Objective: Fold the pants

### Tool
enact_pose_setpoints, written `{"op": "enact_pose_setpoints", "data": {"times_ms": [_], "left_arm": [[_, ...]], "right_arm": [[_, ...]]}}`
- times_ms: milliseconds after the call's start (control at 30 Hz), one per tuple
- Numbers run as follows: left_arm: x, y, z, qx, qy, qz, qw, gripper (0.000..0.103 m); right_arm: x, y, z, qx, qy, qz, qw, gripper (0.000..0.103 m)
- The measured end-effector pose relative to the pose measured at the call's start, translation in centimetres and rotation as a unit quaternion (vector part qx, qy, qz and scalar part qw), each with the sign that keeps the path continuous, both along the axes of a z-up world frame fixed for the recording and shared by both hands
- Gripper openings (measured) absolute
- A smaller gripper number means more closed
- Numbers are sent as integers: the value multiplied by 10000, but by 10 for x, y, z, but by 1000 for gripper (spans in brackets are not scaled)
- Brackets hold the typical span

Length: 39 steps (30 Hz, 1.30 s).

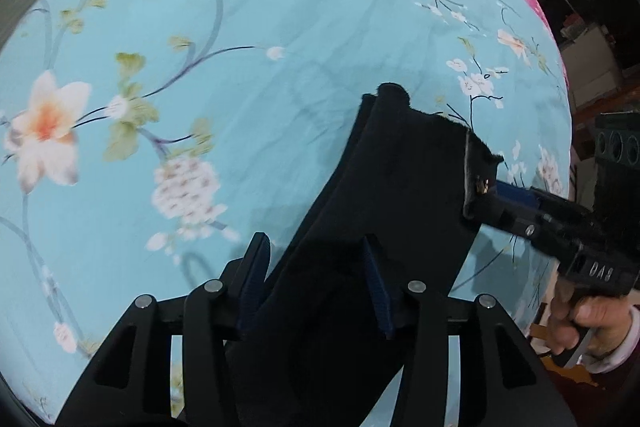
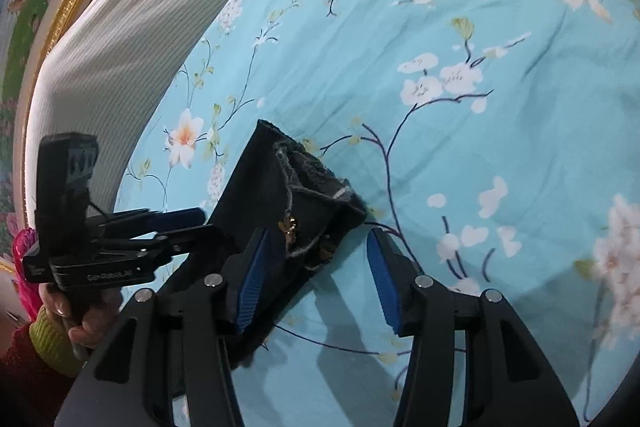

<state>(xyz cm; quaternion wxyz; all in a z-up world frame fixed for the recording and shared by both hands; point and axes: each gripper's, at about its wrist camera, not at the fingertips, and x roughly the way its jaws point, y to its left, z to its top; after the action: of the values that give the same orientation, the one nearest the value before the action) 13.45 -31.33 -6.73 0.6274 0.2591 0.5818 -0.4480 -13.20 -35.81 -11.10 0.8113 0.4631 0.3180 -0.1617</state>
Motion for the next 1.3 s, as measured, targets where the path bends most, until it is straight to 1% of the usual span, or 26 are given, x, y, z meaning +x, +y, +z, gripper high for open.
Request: {"op": "enact_pose_setpoints", "data": {"times_ms": [133, 233, 267, 300, 333, 367, 400, 467, 533, 700, 733, 867, 967, 1133, 1300], "left_arm": [[2, -19, -15, 37, 197, -72, 9998, 48], [1, -34, -24, -22, 221, -101, 9997, 47], [1, -35, -26, -63, 232, -93, 9997, 45], [1, -37, -27, -135, 263, -85, 9995, 41], [1, -37, -27, -238, 319, -110, 9991, 28], [-1, -39, -26, -327, 394, -160, 9986, 16], [-5, -43, -26, -372, 362, -210, 9984, 15], [-11, -43, -23, -397, 168, -307, 9986, 12], [-13, -40, -18, -442, 74, -331, 9984, 10], [-17, -22, 10, -671, -86, -224, 9975, 10], [-16, -9, 20, -739, -109, -178, 9970, 10], [-19, 21, 47, -1011, -248, 48, 9946, 10], [-24, 47, 69, -1202, -401, 235, 9917, 9], [-31, 101, 96, -1506, -517, 650, 9851, 9], [-34, 174, 113, -1694, -612, 1086, 9776, 9]], "right_arm": [[6, -1, -4, 14, -106, 57, 9999, 52], [15, 1, -5, -73, -82, 162, 9998, 49], [17, 1, -6, -95, -63, 180, 9998, 43], [19, 0, -7, -114, -14, 187, 9998, 32], [19, 0, -8, -94, 10, 177, 9998, 27], [19, 0, -9, -37, 19, 174, 9998, 19], [20, -1, -11, 9, -18, 197, 9998, 16], [19, 2, -7, -71, -69, 233, 9997, 15], [17, 3, -1, -160, -141, 270, 9994, 14], [16, 12, 21, -342, -371, 459, 9977, 13], [17, 15, 27, -383, -443, 517, 9969, 13], [18, 27, 52, -503, -776, 784, 9926, 13], [22, 43, 72, -585, -1041, 1082, 9869, 13], [33, 81, 104, -751, -1384, 1659, 9735, 13], [47, 126, 123, -905, -1518, 2272, 9577, 13]]}}
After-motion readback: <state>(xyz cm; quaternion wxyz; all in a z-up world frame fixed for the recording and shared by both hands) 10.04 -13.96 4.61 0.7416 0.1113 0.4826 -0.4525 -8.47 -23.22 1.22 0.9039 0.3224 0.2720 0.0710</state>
